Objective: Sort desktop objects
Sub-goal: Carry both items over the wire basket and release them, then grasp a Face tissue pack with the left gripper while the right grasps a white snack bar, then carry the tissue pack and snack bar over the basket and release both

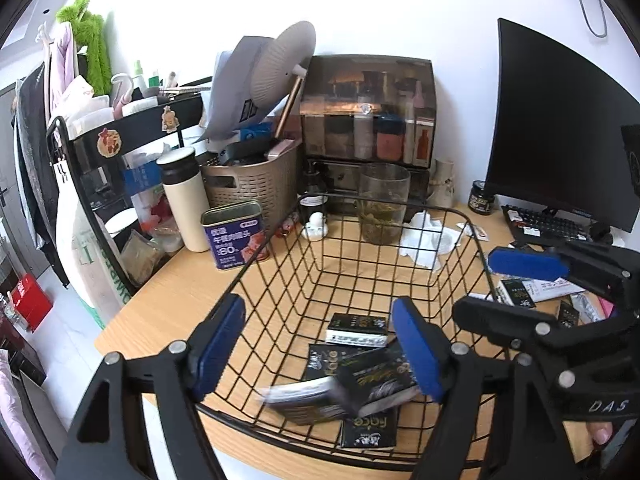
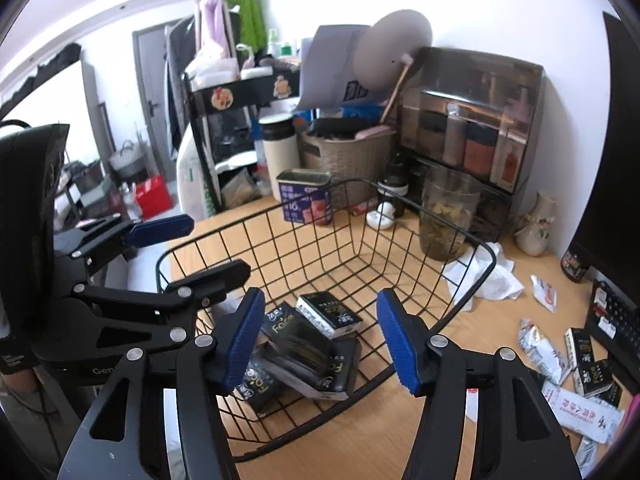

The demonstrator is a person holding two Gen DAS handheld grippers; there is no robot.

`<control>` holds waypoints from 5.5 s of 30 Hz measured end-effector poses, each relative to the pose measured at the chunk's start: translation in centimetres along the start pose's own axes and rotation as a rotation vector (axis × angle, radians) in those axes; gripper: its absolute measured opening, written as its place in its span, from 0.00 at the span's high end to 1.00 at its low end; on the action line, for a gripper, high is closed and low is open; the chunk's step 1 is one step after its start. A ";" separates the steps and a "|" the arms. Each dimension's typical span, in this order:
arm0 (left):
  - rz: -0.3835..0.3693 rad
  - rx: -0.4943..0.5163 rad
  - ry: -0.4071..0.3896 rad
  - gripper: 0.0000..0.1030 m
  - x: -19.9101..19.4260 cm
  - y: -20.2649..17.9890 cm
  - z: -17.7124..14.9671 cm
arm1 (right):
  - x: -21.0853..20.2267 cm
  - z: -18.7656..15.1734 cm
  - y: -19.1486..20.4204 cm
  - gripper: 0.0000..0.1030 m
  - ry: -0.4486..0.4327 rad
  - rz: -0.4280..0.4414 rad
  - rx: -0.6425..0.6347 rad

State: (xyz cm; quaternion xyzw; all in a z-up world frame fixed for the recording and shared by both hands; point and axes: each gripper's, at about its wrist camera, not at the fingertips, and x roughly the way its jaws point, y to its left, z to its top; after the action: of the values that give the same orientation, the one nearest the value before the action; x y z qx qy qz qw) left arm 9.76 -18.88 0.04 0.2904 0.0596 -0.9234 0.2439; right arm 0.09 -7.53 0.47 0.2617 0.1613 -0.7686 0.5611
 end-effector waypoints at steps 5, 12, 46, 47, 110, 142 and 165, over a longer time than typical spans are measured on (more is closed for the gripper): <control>-0.014 0.005 0.003 0.23 0.2 -0.6 0.2 | -0.6 -0.2 -0.8 0.43 0.002 -0.013 0.009; -0.061 0.020 -0.010 0.23 -0.2 -2.1 0.7 | -2.0 -1.0 -2.1 0.43 -0.003 -0.042 0.027; -0.659 0.503 0.221 0.23 9.1 -33.4 -4.0 | -14.3 -17.8 -25.2 0.44 0.204 -0.537 0.450; -0.657 0.500 0.230 0.23 9.5 -33.5 -4.1 | -14.4 -18.0 -25.2 0.43 0.206 -0.540 0.456; -0.374 0.241 0.029 0.49 0.8 -16.0 2.0 | -11.2 -7.3 -13.1 0.66 0.039 -0.305 0.213; -0.066 -0.042 0.060 0.49 0.4 0.9 -0.8 | 0.8 -0.4 1.6 0.66 0.059 0.055 -0.024; -0.121 -0.030 -0.015 0.24 -0.4 -1.4 0.6 | -1.6 -1.1 -0.9 0.43 0.012 -0.002 0.016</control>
State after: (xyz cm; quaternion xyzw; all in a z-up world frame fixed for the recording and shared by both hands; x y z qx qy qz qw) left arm 9.10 -17.60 0.71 0.2758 0.0889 -0.9376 0.1922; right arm -0.19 -5.38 0.53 0.2705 0.1590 -0.7688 0.5572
